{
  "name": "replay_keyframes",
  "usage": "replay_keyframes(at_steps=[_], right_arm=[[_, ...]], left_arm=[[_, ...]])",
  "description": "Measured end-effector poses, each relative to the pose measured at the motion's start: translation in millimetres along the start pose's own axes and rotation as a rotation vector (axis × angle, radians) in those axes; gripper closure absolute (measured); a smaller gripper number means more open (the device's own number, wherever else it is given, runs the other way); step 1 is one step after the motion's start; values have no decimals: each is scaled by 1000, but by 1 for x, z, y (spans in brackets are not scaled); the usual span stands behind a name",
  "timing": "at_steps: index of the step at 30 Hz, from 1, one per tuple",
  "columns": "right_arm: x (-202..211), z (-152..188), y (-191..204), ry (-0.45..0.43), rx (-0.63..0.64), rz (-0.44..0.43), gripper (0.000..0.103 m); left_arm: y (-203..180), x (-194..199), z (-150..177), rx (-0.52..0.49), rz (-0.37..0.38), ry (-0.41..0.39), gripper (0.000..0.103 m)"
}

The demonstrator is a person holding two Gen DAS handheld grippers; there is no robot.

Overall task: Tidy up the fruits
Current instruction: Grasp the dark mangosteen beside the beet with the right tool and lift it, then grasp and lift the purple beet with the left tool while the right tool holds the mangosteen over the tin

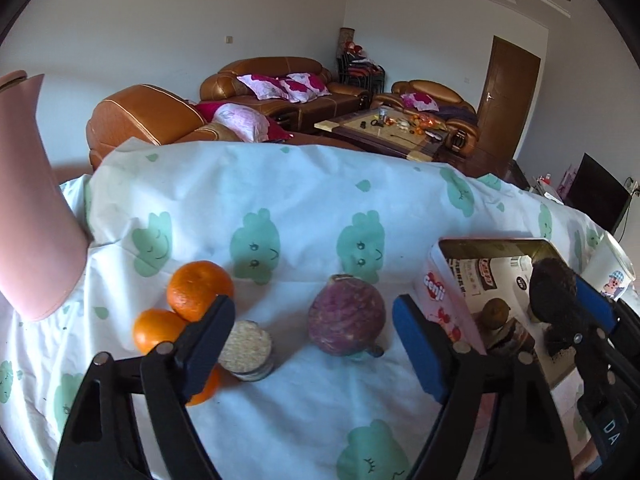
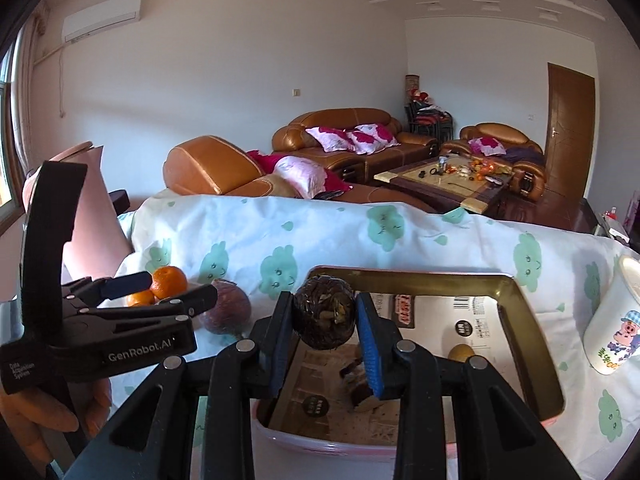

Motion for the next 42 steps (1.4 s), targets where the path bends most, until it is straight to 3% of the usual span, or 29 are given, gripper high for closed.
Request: replay_keyframes(at_steps=[2,6,9,11,13,15,17,25,28,42], right_arm=[[0,-2,-6,-5,-19,-3,70],[-1,-4,-14,-6,-46,-5,70],[-1,-2,-22,4,-62,-12,70],[-2,-1,-23,10,-70,-20,70],[-2,0,-22,9,-69,-17,70],[-1,0,-21,1,-68,-8,70],[-1,1,-22,-6,-74,-1,70],[3,3,-23,-30,-82,16,70],[5,2,-24,-36,-79,17,70],[28,-12,-42,-128,-71,74,70]], left_arm=[[-8,-14,0,-21,2,35,36],[-12,-45,5,-1,-11,125,38],[-19,-54,6,-58,-65,144,43],[-20,-55,5,-41,-56,157,44],[-17,-49,2,-12,-40,133,51],[-19,-46,1,-5,-3,126,51],[-21,-40,-1,-14,-31,104,51],[-27,10,-11,-64,-166,-124,51],[-26,22,-12,-56,-180,-178,51],[-58,41,-1,-114,-156,-271,51]])
Point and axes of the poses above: each gripper's, at about its wrist camera, not at the fingertips, and x roughly against the way its jaws point, y to its left, z to its underside, the point moved 6 cm from there along -x, roughly the way its jaws point, and after that the axes turned 14 degrees about z, right-handed, at the moved point
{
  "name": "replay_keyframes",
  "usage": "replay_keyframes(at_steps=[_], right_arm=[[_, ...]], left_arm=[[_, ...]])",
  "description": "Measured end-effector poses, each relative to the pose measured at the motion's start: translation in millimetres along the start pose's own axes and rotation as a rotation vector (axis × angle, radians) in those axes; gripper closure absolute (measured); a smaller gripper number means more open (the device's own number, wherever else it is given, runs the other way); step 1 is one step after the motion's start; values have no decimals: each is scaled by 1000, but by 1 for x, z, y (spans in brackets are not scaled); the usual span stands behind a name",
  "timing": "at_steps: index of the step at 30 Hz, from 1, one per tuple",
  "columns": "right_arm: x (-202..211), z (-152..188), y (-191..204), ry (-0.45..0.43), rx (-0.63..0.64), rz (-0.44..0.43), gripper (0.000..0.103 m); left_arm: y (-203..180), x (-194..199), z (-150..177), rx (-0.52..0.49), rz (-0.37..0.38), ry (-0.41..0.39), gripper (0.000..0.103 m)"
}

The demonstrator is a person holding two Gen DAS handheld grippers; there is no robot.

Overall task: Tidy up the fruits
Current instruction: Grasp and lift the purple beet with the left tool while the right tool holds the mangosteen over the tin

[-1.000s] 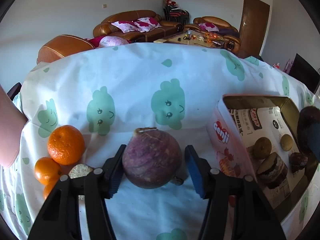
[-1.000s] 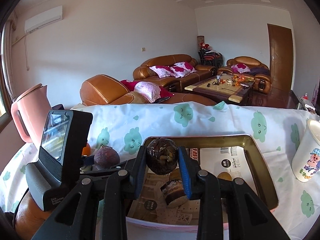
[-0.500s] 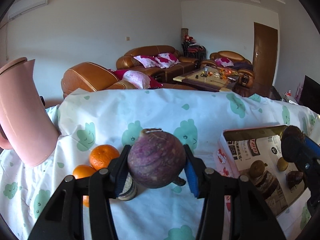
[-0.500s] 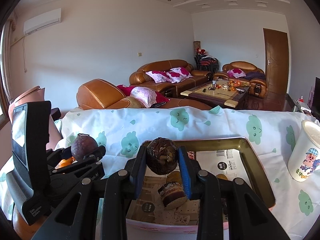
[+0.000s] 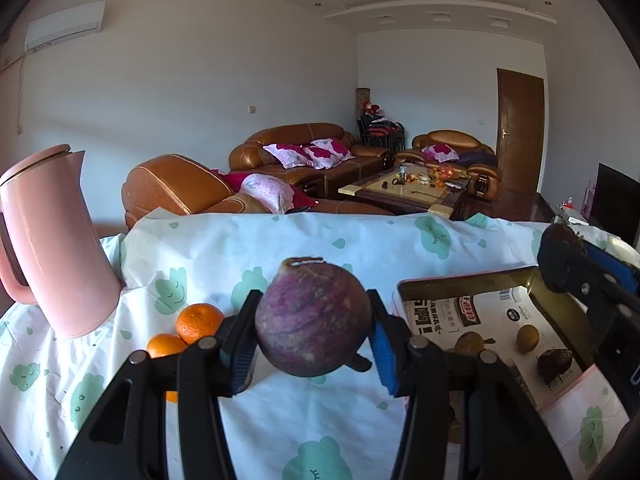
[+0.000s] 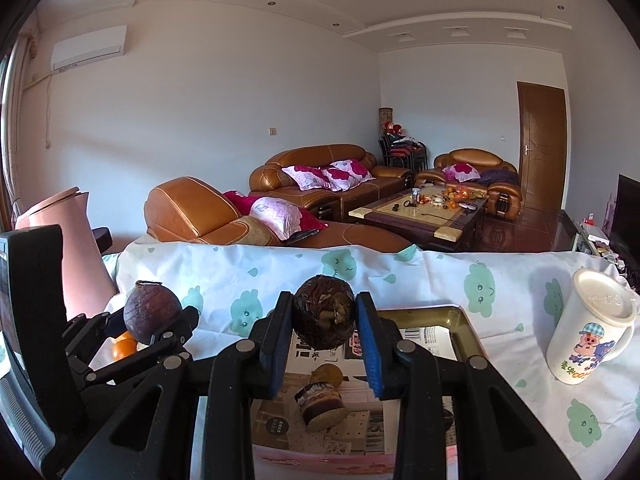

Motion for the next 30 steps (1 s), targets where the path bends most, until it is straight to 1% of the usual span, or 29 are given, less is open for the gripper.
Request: replay_keyframes(at_steps=[9,13,18,25,30], right_arm=[[-4,3,-34,10,-14,48,70],[-6,3,-50,18,-40,54,70],[-2,0,-60,5,-53,60,70],[-7,1,-64,19,-49,79,70],[-12,1,-80,35,-89,109,70]], left_arm=[[-23,8,-2,-38,43,-22,51],[-33,11,-1,-51,50,-30,51],[-45,13,1,-56,69,-28,51],[-73,-2,0,-79,114,3,51],[-91,-22,2,-76,140,58,51]])
Point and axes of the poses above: each gripper's, at about its wrist camera, not at the fingertips, and x roughly against the way its jaws point, y to its left, z to its underside, the point moved 6 cm from there along -x, roughly the way its jaws point, and after that the axes turned 14 degrees about z, right-handed, at the moved point
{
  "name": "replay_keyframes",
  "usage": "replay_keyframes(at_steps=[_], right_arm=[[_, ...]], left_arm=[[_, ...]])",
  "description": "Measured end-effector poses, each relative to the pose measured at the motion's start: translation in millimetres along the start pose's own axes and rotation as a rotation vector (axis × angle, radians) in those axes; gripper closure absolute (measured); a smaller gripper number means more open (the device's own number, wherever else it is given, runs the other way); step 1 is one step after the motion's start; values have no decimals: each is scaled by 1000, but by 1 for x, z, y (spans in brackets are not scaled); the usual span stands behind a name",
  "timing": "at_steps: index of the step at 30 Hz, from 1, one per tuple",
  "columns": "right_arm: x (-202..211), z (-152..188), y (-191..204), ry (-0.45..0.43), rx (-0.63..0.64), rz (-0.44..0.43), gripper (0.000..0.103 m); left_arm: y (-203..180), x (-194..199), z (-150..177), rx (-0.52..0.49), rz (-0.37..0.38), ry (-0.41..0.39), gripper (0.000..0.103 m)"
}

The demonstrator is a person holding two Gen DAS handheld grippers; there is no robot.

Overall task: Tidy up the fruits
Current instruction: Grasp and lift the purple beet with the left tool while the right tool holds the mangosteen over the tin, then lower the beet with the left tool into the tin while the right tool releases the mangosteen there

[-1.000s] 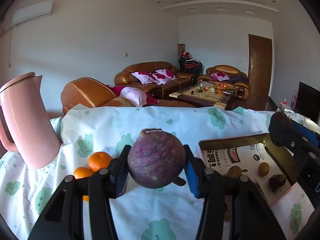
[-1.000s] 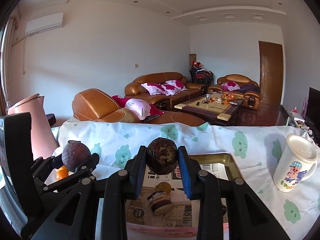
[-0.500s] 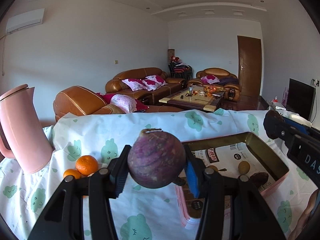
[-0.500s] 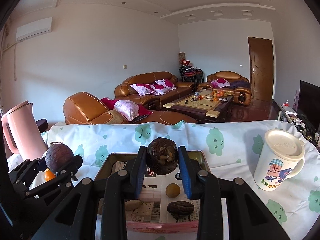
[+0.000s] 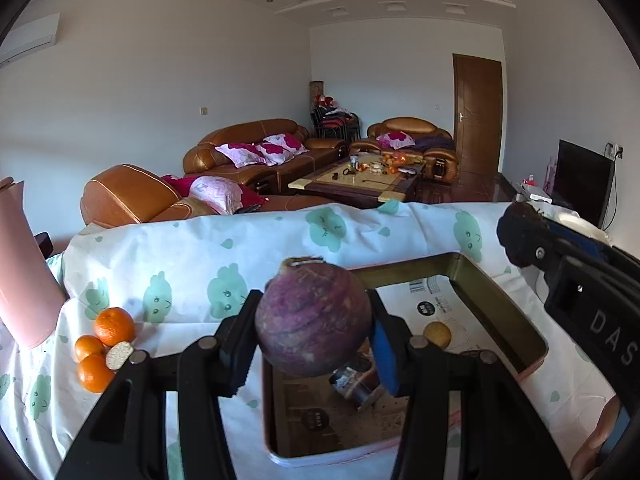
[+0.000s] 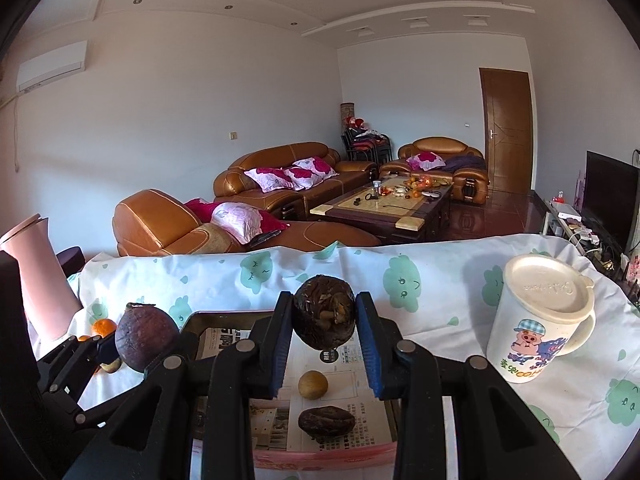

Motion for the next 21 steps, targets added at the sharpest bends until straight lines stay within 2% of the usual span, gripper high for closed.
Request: replay_keyframes(at_steps=[4,9,16,21], right_arm=[[-8,0,-14,21,-41,11,70],[-20,4,-11,53,-44,6,70],[-36,12,7,103,-16,-32,69],[-51,24,16,185,-26,-105,69]], left_arm=[[-15,-14,2,-38,25,35,51],[-14,-25,-3,-12,29,62,51],[-6,-38,8,20,26,126,51],[-5,-40,10,30,23,143,51]])
Point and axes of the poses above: each gripper's, at about its wrist camera, not at the fingertips, and x roughly against the way its jaws point, y to its left, z to its underside, the point moved 6 cm from there along -x, roughly the way its jaws point, and after that the axes turned 14 degrees about z, right-handed, at the moved point
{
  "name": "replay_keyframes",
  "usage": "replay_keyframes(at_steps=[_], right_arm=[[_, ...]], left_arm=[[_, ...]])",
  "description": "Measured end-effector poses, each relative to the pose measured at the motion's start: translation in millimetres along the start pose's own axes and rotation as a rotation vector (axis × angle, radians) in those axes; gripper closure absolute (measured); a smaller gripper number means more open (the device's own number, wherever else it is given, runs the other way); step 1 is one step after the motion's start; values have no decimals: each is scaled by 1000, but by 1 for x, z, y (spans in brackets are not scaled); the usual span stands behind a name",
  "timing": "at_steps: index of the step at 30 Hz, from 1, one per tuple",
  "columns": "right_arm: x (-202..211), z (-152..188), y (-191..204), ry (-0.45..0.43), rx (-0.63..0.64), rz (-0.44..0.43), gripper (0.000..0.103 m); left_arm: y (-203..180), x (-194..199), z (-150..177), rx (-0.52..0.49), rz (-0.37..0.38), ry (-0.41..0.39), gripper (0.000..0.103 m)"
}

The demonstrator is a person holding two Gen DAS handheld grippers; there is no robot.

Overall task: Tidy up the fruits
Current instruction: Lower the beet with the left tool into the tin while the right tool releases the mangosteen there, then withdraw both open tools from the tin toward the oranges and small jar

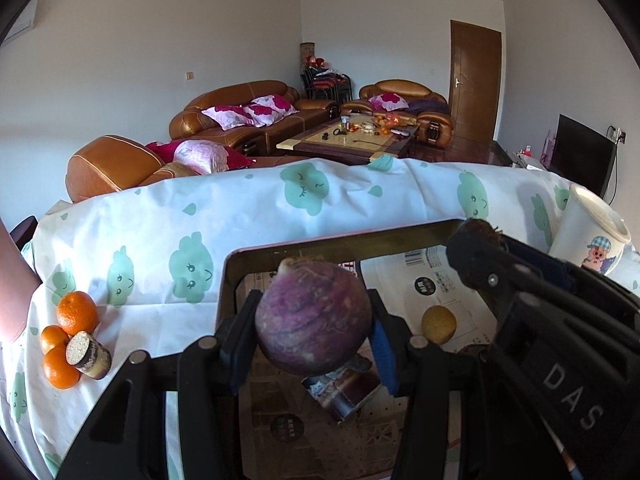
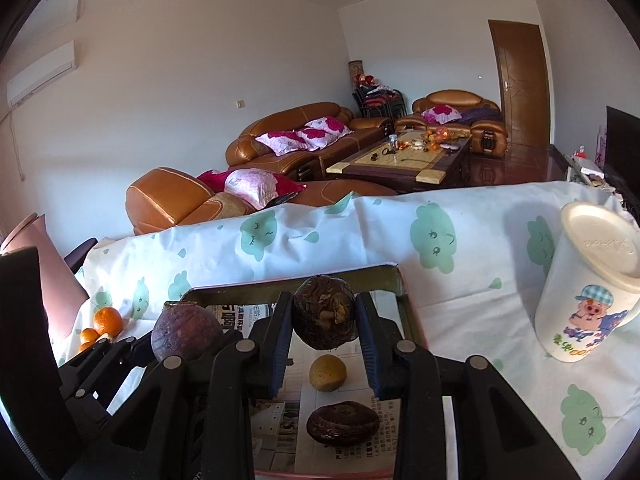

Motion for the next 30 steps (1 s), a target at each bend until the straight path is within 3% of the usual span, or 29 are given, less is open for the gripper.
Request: replay_keyframes(at_steps=[6,10,12,14,15,17,21,30], right_arm=[[-15,12,7,87,-19,-106,69],[-19,16,4,137,-84,-174,54],[-15,13,2,127,-108,-196,52],[-8,10,1,101,-125,-214,45],[-5,8,1,85,-130,-212,42],[2,3,-1,43,-138,-199,33],[13,-3,-9,-16,-159,-156,31],[13,-3,-25,-41,-201,-91,30]], left_arm=[[-1,0,2,-18,-23,3,49],[-2,3,2,-30,-35,-17,30],[-2,6,2,-37,-42,-33,23],[-4,8,1,-49,-48,-47,5],[-4,11,0,-55,-55,-59,2],[-7,16,-1,-70,-58,-84,1],[-5,21,-1,-60,-58,-97,0],[3,32,2,-41,-70,-119,0]])
Point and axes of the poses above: each gripper's, at about its wrist camera, not at the fingertips, and x roughly against the way its jaws point, y to its left, z to its underside, the point moved 6 cm from there along -x, roughly the way its jaws point, and after that the axes turned 14 degrees about z, right-handed, at the moved point
